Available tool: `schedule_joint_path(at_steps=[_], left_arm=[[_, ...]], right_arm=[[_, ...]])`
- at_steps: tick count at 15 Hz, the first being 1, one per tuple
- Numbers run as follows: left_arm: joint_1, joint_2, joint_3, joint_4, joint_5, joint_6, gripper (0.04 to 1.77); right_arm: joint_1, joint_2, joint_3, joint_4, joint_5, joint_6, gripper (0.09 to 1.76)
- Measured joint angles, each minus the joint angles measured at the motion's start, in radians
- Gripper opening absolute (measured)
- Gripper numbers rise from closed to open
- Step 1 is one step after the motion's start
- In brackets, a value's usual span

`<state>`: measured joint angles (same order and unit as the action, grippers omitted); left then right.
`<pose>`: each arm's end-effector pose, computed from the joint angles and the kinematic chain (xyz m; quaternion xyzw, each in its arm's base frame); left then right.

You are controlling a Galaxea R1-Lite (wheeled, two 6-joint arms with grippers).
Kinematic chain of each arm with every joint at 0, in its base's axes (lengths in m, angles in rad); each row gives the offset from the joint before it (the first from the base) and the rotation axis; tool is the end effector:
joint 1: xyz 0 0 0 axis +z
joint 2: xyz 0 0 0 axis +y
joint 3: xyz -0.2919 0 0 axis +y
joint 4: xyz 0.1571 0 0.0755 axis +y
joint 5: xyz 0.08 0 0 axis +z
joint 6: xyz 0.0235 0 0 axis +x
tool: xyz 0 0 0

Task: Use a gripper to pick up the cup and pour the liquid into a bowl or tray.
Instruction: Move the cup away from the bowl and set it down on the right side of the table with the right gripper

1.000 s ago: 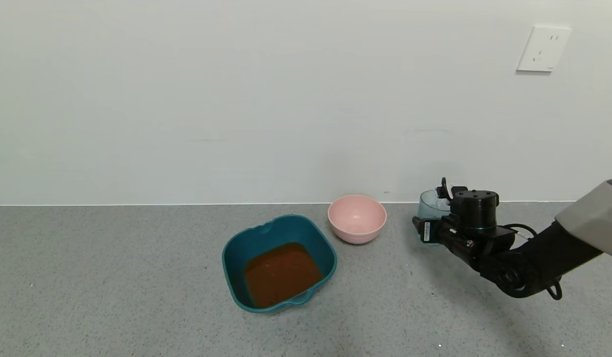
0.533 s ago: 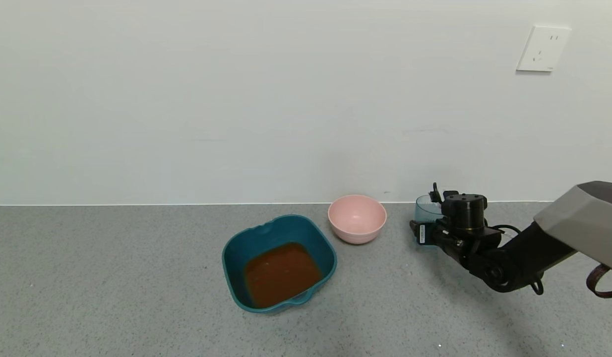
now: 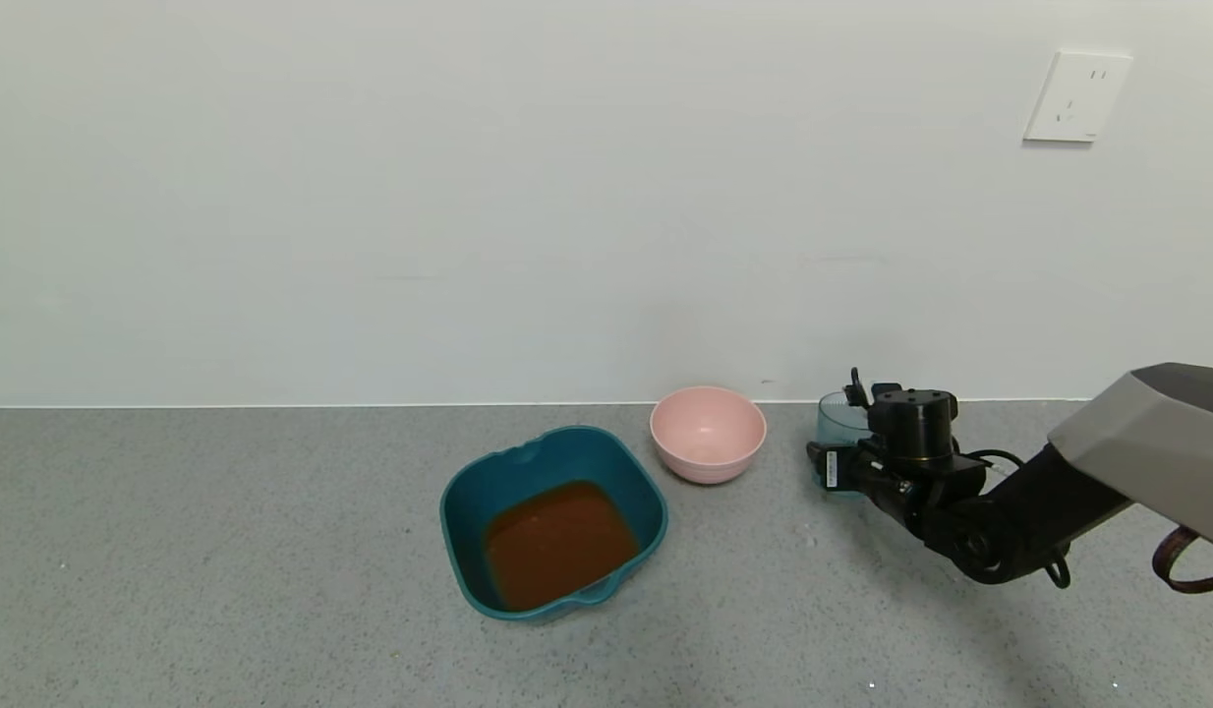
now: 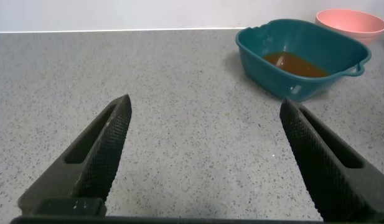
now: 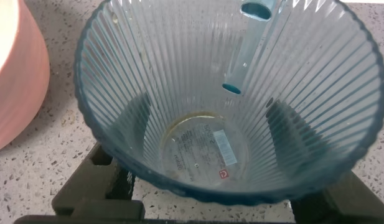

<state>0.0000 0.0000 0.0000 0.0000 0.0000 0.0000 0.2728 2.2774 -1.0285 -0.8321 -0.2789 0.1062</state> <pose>-0.0313 0.0000 0.0755 0.0000 0.0000 0.0000 1.0000 0.3914 0.1028 0.0553 -0.0043 0.1986 -0.0135 0.9800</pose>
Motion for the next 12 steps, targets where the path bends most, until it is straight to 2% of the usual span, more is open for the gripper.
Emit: schedule_joint_path(at_steps=[10,12], left_arm=[[0.000,0.000,0.000,0.000,0.000,0.000,1.72],[0.000,0.000,0.000,0.000,0.000,0.000,1.72]], right_arm=[[0.000,0.001,0.004,0.005,0.000,-0.001,1.34],[0.002,0.001,0.006,0.005,0.000,0.000,1.45]])
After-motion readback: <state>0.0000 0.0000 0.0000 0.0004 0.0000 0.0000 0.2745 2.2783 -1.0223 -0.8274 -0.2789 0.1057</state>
